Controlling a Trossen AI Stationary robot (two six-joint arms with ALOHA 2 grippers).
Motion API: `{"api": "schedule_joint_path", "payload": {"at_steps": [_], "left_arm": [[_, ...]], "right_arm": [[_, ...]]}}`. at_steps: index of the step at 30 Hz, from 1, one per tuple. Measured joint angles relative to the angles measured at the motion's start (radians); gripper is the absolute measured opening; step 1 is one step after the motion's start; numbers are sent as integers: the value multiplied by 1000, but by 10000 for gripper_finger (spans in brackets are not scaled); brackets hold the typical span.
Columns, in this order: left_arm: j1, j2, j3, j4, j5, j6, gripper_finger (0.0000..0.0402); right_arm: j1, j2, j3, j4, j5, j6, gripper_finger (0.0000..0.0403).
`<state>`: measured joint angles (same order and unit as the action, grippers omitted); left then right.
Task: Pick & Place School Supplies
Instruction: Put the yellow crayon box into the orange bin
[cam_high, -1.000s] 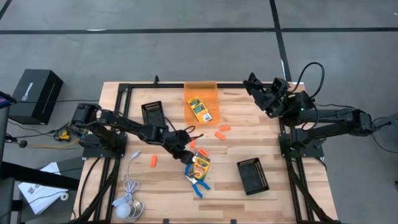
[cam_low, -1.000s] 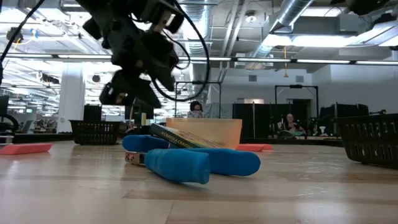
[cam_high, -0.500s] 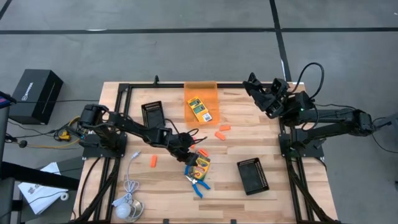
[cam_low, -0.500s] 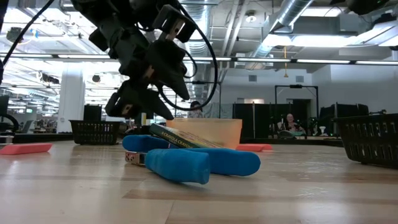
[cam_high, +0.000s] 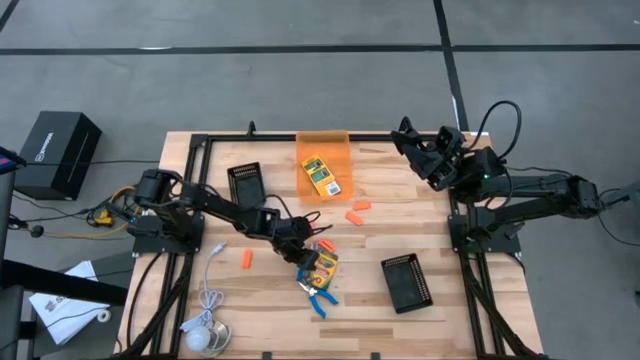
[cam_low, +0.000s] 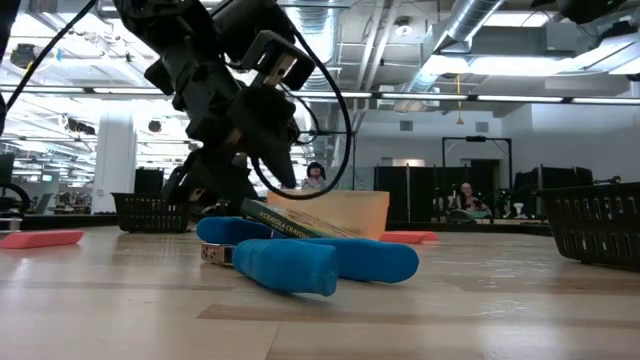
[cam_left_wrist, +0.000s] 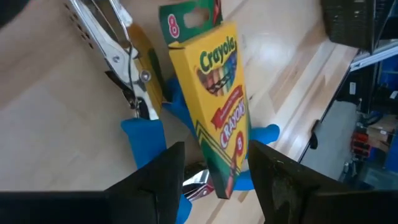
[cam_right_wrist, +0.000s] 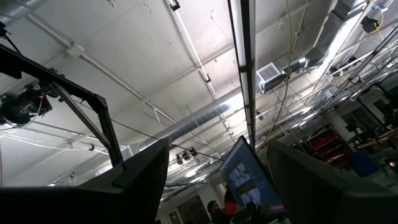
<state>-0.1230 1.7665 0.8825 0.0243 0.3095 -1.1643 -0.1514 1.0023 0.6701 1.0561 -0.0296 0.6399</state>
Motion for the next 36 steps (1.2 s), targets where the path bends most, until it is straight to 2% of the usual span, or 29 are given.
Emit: {"api": "schedule_joint_path", "payload": {"at_steps": [21, 31, 34, 36], "left_arm": [[1, 46, 0, 51, 47, -28, 168], [1, 100, 1, 147, 66, -76, 168], [1, 105, 1, 148, 56, -76, 152], [1, 105, 1, 148, 55, -74, 125]], "right_arm": [[15, 0, 0, 27, 0, -3, 260], [15, 0, 0, 30, 0, -3, 260], [15, 0, 0, 30, 0, -3, 260], [15, 0, 0, 30, 0, -3, 260]]}}
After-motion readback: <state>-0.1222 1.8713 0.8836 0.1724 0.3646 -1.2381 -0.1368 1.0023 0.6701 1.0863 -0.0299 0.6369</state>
